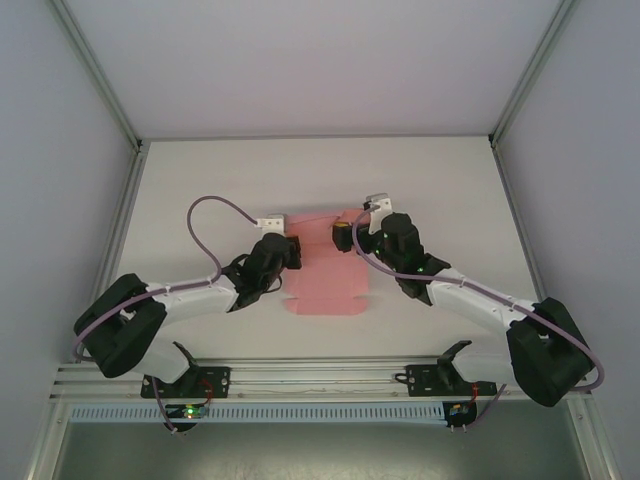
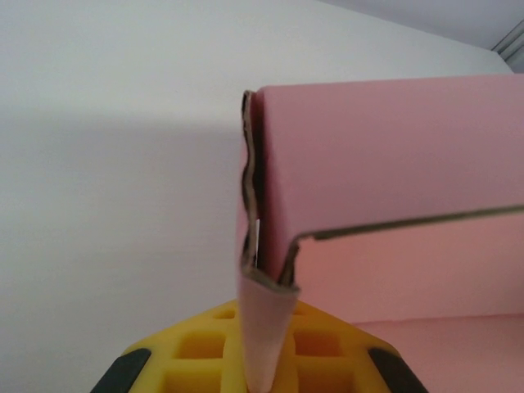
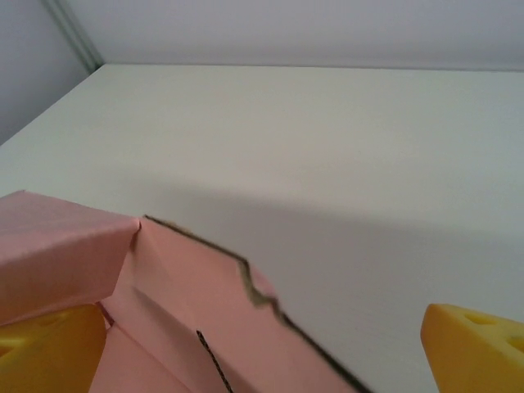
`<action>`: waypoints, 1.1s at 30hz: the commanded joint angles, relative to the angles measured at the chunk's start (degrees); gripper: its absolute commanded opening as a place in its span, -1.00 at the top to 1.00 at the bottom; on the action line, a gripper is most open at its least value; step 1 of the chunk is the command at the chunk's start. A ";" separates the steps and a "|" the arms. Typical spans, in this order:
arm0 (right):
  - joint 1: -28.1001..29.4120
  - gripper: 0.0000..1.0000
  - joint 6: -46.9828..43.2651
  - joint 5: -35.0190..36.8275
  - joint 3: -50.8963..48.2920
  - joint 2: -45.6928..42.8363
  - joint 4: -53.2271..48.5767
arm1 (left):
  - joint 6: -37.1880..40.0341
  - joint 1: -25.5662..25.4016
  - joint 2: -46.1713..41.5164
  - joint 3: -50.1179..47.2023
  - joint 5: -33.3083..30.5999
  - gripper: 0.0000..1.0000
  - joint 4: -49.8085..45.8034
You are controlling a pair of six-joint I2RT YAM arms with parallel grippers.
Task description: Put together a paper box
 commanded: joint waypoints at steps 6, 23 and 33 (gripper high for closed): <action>0.82 -0.96 7.42 9.21 -4.00 -8.24 6.48 | -1.82 -1.74 1.12 0.41 -1.53 1.00 3.03; -2.29 -0.97 18.52 -2.93 -13.94 -30.05 -11.25 | -1.59 -1.64 -4.83 -1.09 -10.23 1.00 -0.09; -7.20 -0.96 20.11 -2.26 -14.49 -27.93 -18.32 | -2.10 -1.66 -5.91 -1.21 -9.03 1.00 -0.19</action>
